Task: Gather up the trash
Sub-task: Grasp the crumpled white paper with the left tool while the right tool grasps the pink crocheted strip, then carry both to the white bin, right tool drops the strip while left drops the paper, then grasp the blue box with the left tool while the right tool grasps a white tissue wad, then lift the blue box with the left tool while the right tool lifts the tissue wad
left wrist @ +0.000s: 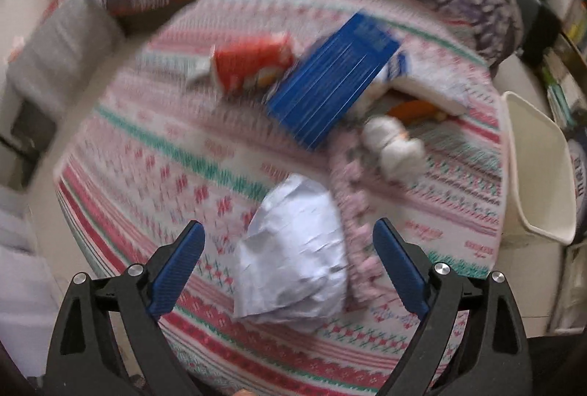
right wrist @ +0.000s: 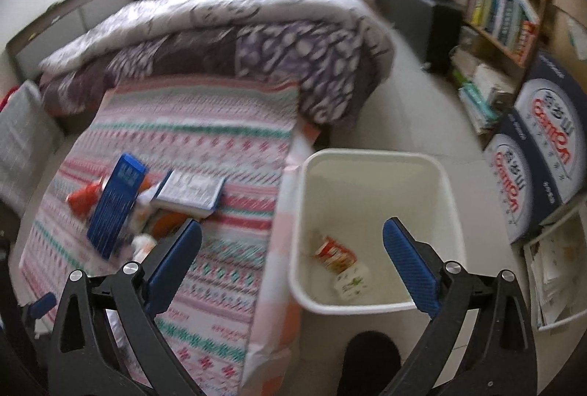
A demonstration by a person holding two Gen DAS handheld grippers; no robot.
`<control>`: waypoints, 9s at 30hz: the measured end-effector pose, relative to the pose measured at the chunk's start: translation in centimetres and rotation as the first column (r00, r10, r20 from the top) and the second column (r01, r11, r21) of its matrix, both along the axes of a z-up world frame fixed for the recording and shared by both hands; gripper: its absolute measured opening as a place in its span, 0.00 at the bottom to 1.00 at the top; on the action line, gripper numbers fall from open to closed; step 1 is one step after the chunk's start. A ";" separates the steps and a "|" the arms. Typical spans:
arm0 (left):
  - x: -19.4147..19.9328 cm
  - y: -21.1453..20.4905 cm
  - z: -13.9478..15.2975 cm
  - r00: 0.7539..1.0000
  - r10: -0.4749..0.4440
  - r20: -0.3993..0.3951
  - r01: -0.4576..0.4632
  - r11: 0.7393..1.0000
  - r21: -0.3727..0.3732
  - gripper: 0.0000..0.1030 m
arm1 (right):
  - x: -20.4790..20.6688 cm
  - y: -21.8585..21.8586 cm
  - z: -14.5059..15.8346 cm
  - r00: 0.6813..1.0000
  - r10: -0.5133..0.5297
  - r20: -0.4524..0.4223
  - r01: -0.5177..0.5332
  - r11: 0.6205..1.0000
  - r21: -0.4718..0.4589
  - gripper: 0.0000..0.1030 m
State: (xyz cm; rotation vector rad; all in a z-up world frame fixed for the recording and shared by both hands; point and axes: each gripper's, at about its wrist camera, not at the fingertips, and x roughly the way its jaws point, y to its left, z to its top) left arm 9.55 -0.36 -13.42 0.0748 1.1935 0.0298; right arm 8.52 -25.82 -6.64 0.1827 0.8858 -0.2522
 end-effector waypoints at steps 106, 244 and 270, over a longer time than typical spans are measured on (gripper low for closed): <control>2.1 -0.7 8.9 0.851 -0.001 0.526 0.054 0.995 -0.086 0.55 | 2.0 10.1 1.9 0.950 0.189 0.248 -0.152 0.975 -0.163 0.21; 11.4 7.5 5.2 0.962 -0.160 0.220 0.177 0.982 -0.059 0.26 | 8.5 16.1 -10.4 0.889 0.380 -0.255 -0.408 0.911 -0.065 0.79; 9.6 10.0 7.9 0.927 0.006 0.375 0.030 0.995 -0.090 0.26 | 8.5 16.9 -1.9 0.950 0.274 0.147 -0.275 0.961 -0.015 0.28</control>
